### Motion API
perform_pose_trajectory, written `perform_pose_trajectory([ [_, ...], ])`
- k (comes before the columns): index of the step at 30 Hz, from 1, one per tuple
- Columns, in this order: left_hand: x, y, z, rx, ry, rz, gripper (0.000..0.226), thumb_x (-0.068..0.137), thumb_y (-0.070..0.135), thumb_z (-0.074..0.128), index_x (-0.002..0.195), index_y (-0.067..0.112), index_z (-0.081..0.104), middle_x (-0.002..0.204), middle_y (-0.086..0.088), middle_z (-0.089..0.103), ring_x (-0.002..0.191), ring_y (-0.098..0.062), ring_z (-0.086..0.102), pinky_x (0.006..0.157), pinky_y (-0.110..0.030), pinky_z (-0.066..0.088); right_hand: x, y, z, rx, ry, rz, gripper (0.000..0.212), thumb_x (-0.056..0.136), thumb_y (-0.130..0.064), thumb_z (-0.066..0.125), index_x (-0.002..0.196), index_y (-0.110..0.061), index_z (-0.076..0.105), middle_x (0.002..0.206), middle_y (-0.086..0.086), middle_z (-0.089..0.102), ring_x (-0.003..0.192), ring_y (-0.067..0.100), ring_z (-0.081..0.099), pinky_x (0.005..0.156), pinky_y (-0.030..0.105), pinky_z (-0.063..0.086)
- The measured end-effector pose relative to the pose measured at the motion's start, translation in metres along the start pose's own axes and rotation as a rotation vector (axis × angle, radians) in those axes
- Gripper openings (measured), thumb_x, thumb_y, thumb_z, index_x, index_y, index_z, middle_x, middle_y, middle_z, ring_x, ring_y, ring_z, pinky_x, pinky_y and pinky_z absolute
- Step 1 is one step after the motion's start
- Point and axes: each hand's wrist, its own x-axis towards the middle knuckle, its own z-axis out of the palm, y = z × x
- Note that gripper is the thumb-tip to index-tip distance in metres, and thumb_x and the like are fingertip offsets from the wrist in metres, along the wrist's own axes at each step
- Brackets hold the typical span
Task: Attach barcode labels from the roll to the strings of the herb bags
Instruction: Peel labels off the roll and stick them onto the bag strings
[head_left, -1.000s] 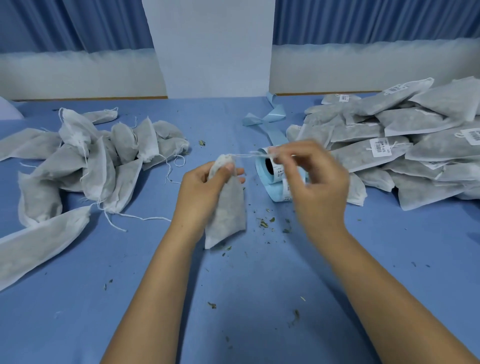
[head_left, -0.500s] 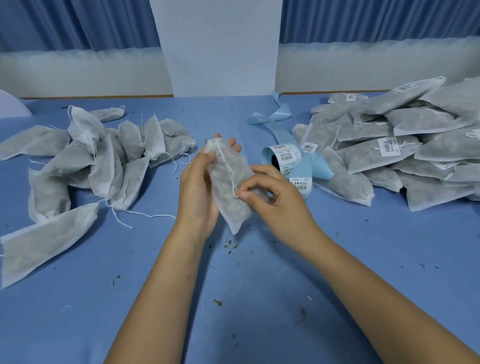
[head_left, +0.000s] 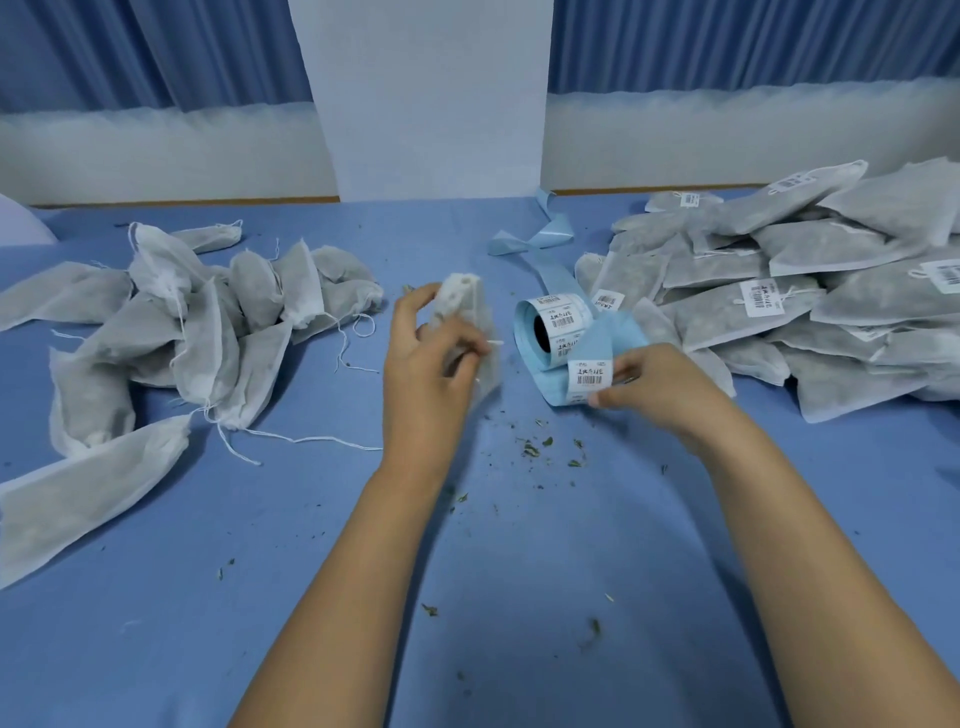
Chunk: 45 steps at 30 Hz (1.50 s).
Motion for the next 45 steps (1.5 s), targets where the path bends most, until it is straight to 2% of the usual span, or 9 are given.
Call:
perform_pose_trajectory([
  [4,-0.002,0.005,0.015,0.205,-0.219,0.174,0.019,0.084,0.03,0.059,0.095,0.024,0.073,0.129,0.021,0.045,0.083,-0.009,0.056,0.067,-0.018,0.038,0.008,0.004,0.002,0.03,0.018,-0.118,0.005,0.084,-0.007,0.069,0.088,-0.009,0.071,0.082,0.007,0.068,0.074,0.015,0.058,0.064,0.02,0.042],
  [8,-0.003,0.014,0.036,0.284,-0.398,0.196,0.035,0.079,0.047,0.055,0.112,0.057,0.051,0.098,0.025,0.063,0.082,0.004,0.058,0.064,-0.01,0.038,0.01,0.005,0.002,0.112,-0.065,-0.194,0.011,0.087,-0.005,0.064,0.088,0.006,0.067,0.068,0.011,0.061,0.063,0.016,0.052,0.053,0.013,0.038],
  [10,-0.004,0.016,0.039,0.373,-0.451,0.329,0.032,0.085,0.038,0.061,0.116,0.038,0.063,0.114,0.012,0.066,0.086,-0.008,0.064,0.065,-0.021,0.041,0.01,0.005,0.004,0.166,-0.071,-0.207,0.008,0.086,-0.001,0.064,0.083,0.005,0.067,0.066,0.013,0.06,0.059,0.013,0.052,0.055,0.014,0.04],
  [14,-0.006,0.011,0.039,0.428,-0.371,0.387,0.014,0.073,0.018,0.084,0.085,0.016,0.077,0.122,-0.006,0.066,0.081,-0.026,0.068,0.051,-0.028,0.047,0.013,0.008,0.005,0.362,-0.122,-0.167,0.007,0.08,0.013,0.063,0.087,0.012,0.066,0.067,0.014,0.064,0.054,0.01,0.058,0.06,0.014,0.05],
  [29,-0.008,-0.003,0.047,0.272,-0.3,0.131,0.006,0.083,0.021,0.073,0.079,0.021,0.077,0.112,0.009,0.061,0.078,-0.009,0.055,0.058,-0.026,0.043,0.01,0.001,0.01,0.11,-0.089,-0.243,0.019,0.087,0.005,0.059,0.078,-0.007,0.071,0.057,0.008,0.068,0.046,0.009,0.061,0.049,0.017,0.049],
  [34,0.01,-0.012,0.02,0.054,0.16,-0.18,0.007,0.086,0.01,0.07,0.087,0.01,0.077,0.106,-0.007,0.058,0.085,-0.003,0.049,0.074,-0.012,0.039,0.013,0.005,0.008,0.252,0.128,-0.061,0.015,0.082,0.008,0.058,0.094,0.0,0.062,0.066,0.013,0.067,0.053,0.018,0.064,0.05,0.022,0.045],
  [38,0.006,-0.006,0.004,0.075,0.218,-0.014,0.009,0.085,0.008,0.071,0.093,0.008,0.076,0.106,-0.005,0.055,0.096,0.0,0.048,0.082,-0.007,0.039,0.006,-0.005,0.013,0.022,0.505,-0.277,0.014,0.085,-0.015,0.067,0.074,-0.012,0.059,0.069,-0.002,0.06,0.061,0.009,0.05,0.059,0.019,0.034],
  [42,0.0,0.004,0.011,0.138,0.099,0.24,0.008,0.086,0.012,0.07,0.089,0.008,0.076,0.109,-0.006,0.058,0.096,-0.003,0.051,0.075,-0.01,0.04,-0.012,-0.025,0.031,0.533,0.139,-0.306,0.036,0.093,-0.032,0.059,0.064,-0.013,0.068,0.054,-0.006,0.06,0.041,0.007,0.038,0.043,0.016,0.032],
  [45,-0.001,0.007,0.012,0.171,0.047,0.382,0.013,0.088,0.017,0.067,0.089,0.008,0.076,0.115,0.003,0.052,0.094,-0.01,0.055,0.068,-0.018,0.042,-0.016,-0.027,0.032,0.623,0.045,-0.243,0.033,0.093,-0.034,0.058,0.072,-0.011,0.07,0.06,-0.005,0.063,0.039,0.008,0.036,0.04,0.015,0.029],
])
